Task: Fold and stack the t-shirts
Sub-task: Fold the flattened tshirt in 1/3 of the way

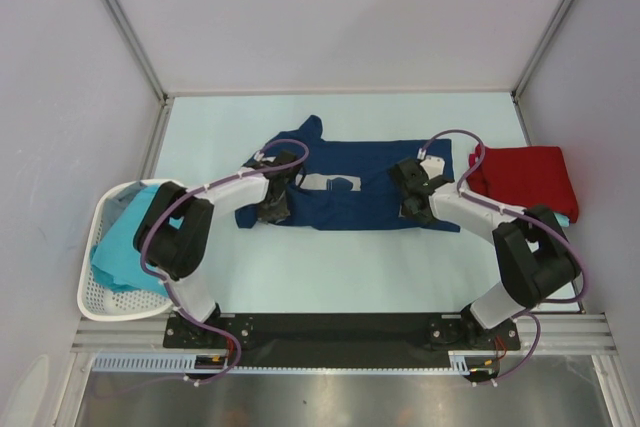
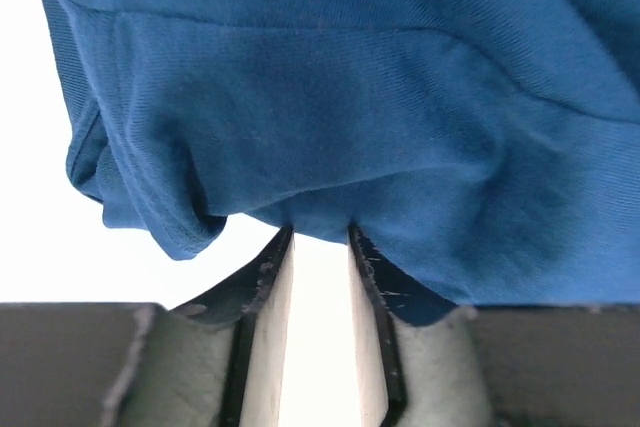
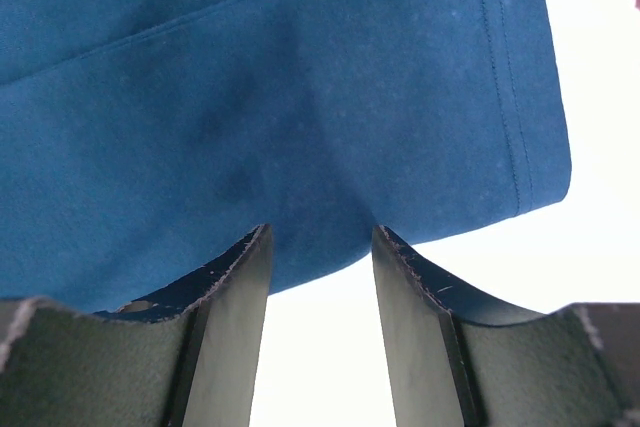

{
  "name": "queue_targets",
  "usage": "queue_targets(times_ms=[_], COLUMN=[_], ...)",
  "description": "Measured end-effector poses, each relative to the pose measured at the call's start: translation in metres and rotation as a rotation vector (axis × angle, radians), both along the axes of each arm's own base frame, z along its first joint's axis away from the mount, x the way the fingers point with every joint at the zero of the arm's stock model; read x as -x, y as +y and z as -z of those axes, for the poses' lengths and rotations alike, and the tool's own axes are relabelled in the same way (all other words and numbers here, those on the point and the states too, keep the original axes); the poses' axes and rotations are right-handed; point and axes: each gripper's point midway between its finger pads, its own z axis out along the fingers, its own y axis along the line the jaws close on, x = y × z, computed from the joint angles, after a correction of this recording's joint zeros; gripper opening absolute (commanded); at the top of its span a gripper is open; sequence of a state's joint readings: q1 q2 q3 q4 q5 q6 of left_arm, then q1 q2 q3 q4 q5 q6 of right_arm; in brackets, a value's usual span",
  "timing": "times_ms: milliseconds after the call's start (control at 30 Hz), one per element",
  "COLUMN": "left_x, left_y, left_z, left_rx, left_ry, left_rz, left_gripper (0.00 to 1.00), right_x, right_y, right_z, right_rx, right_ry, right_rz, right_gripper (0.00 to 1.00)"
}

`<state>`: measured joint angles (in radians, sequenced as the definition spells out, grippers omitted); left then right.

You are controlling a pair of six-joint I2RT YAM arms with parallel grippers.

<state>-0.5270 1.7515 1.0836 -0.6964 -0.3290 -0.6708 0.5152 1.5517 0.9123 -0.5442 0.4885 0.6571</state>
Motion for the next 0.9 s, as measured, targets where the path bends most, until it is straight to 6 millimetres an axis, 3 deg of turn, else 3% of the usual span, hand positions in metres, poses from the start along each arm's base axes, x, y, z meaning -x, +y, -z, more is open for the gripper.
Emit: queue_targets(times_ms=[133,367,667,900], left_x=[-0.004,-0.018,-0.014,0.001], left_y=[-0.002,-0.010,-0.012,-0.007], left_z=[-0.010,-0.028,-0.013,0.001], left_rx=[0.014,0.038,0.047,0.040], left_ry=[-0.024,-0.074,-0.023,0.025], left_rz=[0.003,0.020,0.027,0.030], left_gripper=[0.41,0.34,0.28,0.23], right_x=[-0.002,-0.008,-0.021,-0.020], right_y=[0.001,0.005,0.012,0.008], right_z=[0.004,0.007,-0.004,0.005], right_rx=[0.004,0.010,-0.005,0.013], right_ry=[0.010,0.021,-0.013,0.013], right_rz=[0.003,0.003,0.006,0.023], right_gripper=[0.50,0.50,0.50,0.50])
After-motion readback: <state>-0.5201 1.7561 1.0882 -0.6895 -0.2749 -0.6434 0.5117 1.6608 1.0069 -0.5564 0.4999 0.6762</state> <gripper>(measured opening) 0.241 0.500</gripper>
